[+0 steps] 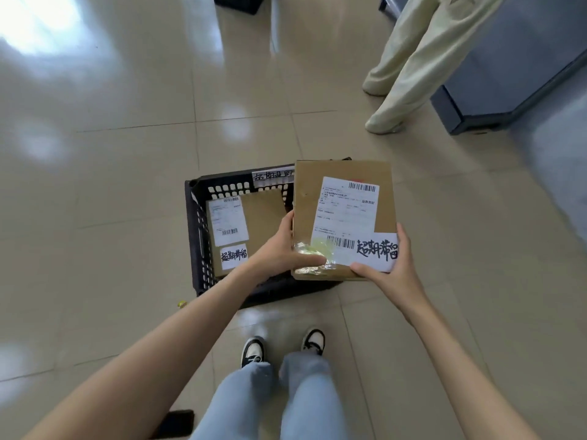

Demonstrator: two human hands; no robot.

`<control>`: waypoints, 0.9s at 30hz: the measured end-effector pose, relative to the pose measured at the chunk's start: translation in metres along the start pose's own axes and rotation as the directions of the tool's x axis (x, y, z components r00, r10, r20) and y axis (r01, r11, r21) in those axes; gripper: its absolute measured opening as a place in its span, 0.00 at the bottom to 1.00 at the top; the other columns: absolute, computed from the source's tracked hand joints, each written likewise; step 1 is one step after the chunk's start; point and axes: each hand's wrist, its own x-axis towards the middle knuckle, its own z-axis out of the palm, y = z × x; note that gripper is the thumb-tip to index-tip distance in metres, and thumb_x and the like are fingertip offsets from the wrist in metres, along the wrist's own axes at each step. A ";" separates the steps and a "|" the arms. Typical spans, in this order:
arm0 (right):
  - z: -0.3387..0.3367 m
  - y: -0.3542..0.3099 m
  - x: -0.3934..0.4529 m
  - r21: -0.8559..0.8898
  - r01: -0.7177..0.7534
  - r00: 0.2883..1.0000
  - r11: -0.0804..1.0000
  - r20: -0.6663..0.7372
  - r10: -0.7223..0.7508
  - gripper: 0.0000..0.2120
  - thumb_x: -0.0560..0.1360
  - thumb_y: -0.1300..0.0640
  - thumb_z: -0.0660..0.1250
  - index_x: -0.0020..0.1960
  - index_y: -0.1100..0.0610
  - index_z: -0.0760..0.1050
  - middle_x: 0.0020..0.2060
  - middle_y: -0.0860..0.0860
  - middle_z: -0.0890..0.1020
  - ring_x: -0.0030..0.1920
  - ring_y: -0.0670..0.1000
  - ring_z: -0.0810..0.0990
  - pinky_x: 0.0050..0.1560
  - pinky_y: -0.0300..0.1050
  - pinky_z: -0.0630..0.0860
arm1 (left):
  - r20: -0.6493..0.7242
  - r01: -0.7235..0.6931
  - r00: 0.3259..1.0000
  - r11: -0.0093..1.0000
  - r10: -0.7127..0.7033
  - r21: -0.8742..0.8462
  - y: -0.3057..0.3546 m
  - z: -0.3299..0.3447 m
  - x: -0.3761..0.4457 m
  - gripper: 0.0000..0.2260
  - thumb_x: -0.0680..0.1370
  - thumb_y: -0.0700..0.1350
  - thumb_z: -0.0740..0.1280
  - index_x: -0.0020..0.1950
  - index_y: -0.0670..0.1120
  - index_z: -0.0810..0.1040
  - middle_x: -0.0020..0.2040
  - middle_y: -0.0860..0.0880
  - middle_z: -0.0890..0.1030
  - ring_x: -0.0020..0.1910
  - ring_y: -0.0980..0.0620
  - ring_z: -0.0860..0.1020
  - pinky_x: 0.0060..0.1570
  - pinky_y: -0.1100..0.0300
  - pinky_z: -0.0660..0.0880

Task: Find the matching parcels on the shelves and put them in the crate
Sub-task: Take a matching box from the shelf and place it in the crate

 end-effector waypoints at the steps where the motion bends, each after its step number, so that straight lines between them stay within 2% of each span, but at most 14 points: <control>1: 0.000 0.005 0.017 -0.011 -0.012 1.000 1.000 0.008 0.012 0.55 0.63 0.57 0.79 0.76 0.47 0.45 0.71 0.51 0.65 0.70 0.51 0.67 0.70 0.55 0.66 | 0.002 0.013 1.000 1.000 -0.013 0.009 -0.002 0.000 0.017 0.52 0.64 0.51 0.78 0.75 0.56 0.45 0.54 0.67 0.69 0.48 0.72 0.71 0.41 0.81 0.68; 2: 0.001 0.011 0.034 -0.024 -0.027 0.999 0.999 0.019 0.027 0.55 0.63 0.57 0.79 0.76 0.47 0.45 0.71 0.52 0.65 0.70 0.52 0.67 0.70 0.56 0.65 | 0.002 0.034 0.999 0.999 -0.034 0.013 -0.005 0.000 0.034 0.52 0.64 0.50 0.78 0.75 0.55 0.45 0.58 0.62 0.69 0.51 0.68 0.71 0.45 0.79 0.68; 3: 0.002 0.018 0.050 -0.037 -0.039 0.999 0.999 0.032 0.041 0.55 0.63 0.57 0.79 0.76 0.47 0.45 0.70 0.52 0.65 0.69 0.52 0.67 0.70 0.56 0.65 | -0.007 0.060 0.998 0.998 -0.060 0.014 -0.009 0.001 0.050 0.52 0.64 0.50 0.78 0.76 0.54 0.46 0.63 0.56 0.68 0.55 0.62 0.70 0.52 0.74 0.68; 5: 0.007 0.032 0.084 -0.057 -0.060 0.995 0.997 0.072 0.064 0.55 0.63 0.57 0.79 0.76 0.47 0.45 0.70 0.51 0.65 0.69 0.52 0.68 0.69 0.56 0.67 | -0.048 0.122 0.991 0.993 -0.122 0.001 -0.021 0.002 0.081 0.52 0.63 0.49 0.79 0.75 0.54 0.47 0.68 0.48 0.65 0.61 0.54 0.67 0.65 0.57 0.67; 7: 0.014 0.046 0.118 -0.085 -0.069 0.990 0.994 0.114 0.079 0.55 0.64 0.58 0.78 0.76 0.47 0.44 0.71 0.51 0.65 0.69 0.52 0.68 0.69 0.56 0.67 | -0.070 0.164 0.984 0.986 -0.165 -0.027 -0.035 0.003 0.109 0.50 0.63 0.47 0.79 0.75 0.53 0.49 0.67 0.48 0.67 0.64 0.50 0.69 0.66 0.50 0.68; 11: 0.035 0.074 0.179 -0.149 -0.074 0.975 0.986 0.195 0.103 0.54 0.64 0.58 0.77 0.76 0.47 0.42 0.71 0.52 0.64 0.68 0.51 0.69 0.69 0.53 0.67 | -0.102 0.242 0.962 0.963 -0.254 -0.115 -0.066 0.005 0.160 0.46 0.64 0.41 0.78 0.74 0.49 0.54 0.56 0.56 0.72 0.59 0.51 0.73 0.62 0.54 0.71; 13: 0.046 0.089 0.205 -0.168 -0.073 0.966 0.983 0.234 0.112 0.54 0.65 0.58 0.77 0.76 0.47 0.42 0.71 0.52 0.63 0.68 0.50 0.67 0.69 0.52 0.66 | -0.137 0.288 0.942 0.948 -0.305 -0.134 -0.080 0.006 0.183 0.45 0.64 0.40 0.78 0.73 0.50 0.55 0.57 0.55 0.73 0.59 0.52 0.74 0.61 0.55 0.71; 16: 0.060 0.110 0.239 -0.173 -0.100 0.951 0.980 0.272 0.145 0.54 0.66 0.58 0.76 0.76 0.47 0.40 0.72 0.51 0.62 0.62 0.43 0.65 0.62 0.39 0.64 | -0.180 0.347 0.912 0.927 -0.368 -0.139 -0.099 0.009 0.211 0.42 0.66 0.40 0.77 0.72 0.51 0.55 0.58 0.57 0.74 0.52 0.57 0.75 0.52 0.65 0.73; 18: 0.069 0.123 0.259 -0.187 -0.109 0.946 0.976 0.283 0.160 0.53 0.66 0.59 0.76 0.76 0.47 0.41 0.70 0.52 0.64 0.63 0.45 0.66 0.58 0.39 0.64 | -0.210 0.363 0.902 0.926 -0.377 -0.104 -0.108 0.012 0.227 0.40 0.67 0.40 0.76 0.72 0.51 0.55 0.59 0.57 0.73 0.49 0.61 0.74 0.42 0.73 0.73; 19: 0.073 0.130 0.269 -0.193 -0.118 0.943 0.974 0.285 0.171 0.53 0.66 0.60 0.76 0.76 0.46 0.41 0.70 0.52 0.65 0.64 0.47 0.68 0.58 0.40 0.65 | -0.234 0.371 0.895 0.925 -0.379 -0.079 -0.111 0.014 0.235 0.40 0.68 0.41 0.75 0.72 0.50 0.55 0.62 0.54 0.73 0.51 0.60 0.73 0.42 0.73 0.72; 21: 0.080 0.142 0.289 -0.205 -0.155 0.941 0.966 0.267 0.207 0.53 0.66 0.62 0.75 0.76 0.46 0.42 0.68 0.53 0.65 0.65 0.51 0.69 0.59 0.42 0.66 | -0.308 0.393 0.876 0.919 -0.371 0.012 -0.116 0.019 0.249 0.41 0.69 0.41 0.75 0.74 0.46 0.54 0.67 0.49 0.72 0.57 0.55 0.73 0.53 0.68 0.70; 23: 0.084 0.153 0.305 -0.249 -0.181 0.937 0.952 0.250 0.244 0.52 0.66 0.63 0.75 0.76 0.48 0.42 0.69 0.54 0.64 0.67 0.53 0.67 0.61 0.44 0.66 | -0.350 0.416 0.869 0.899 -0.348 0.139 -0.119 0.025 0.262 0.41 0.70 0.41 0.73 0.75 0.44 0.51 0.67 0.44 0.73 0.61 0.47 0.74 0.58 0.58 0.70; 25: 0.088 0.162 0.313 -0.294 -0.174 0.934 0.940 0.254 0.252 0.51 0.67 0.62 0.75 0.77 0.49 0.44 0.70 0.54 0.63 0.69 0.53 0.65 0.66 0.48 0.64 | -0.371 0.456 0.859 0.856 -0.351 0.245 -0.123 0.032 0.272 0.38 0.71 0.39 0.70 0.75 0.43 0.51 0.64 0.41 0.75 0.59 0.41 0.75 0.58 0.51 0.73; 27: 0.093 0.170 0.316 -0.337 -0.146 0.940 0.930 0.247 0.237 0.49 0.67 0.61 0.75 0.77 0.50 0.45 0.70 0.53 0.64 0.69 0.53 0.65 0.67 0.51 0.64 | -0.406 0.494 0.846 0.793 -0.344 0.357 -0.126 0.039 0.281 0.34 0.72 0.39 0.69 0.73 0.40 0.54 0.62 0.39 0.75 0.56 0.38 0.76 0.54 0.47 0.74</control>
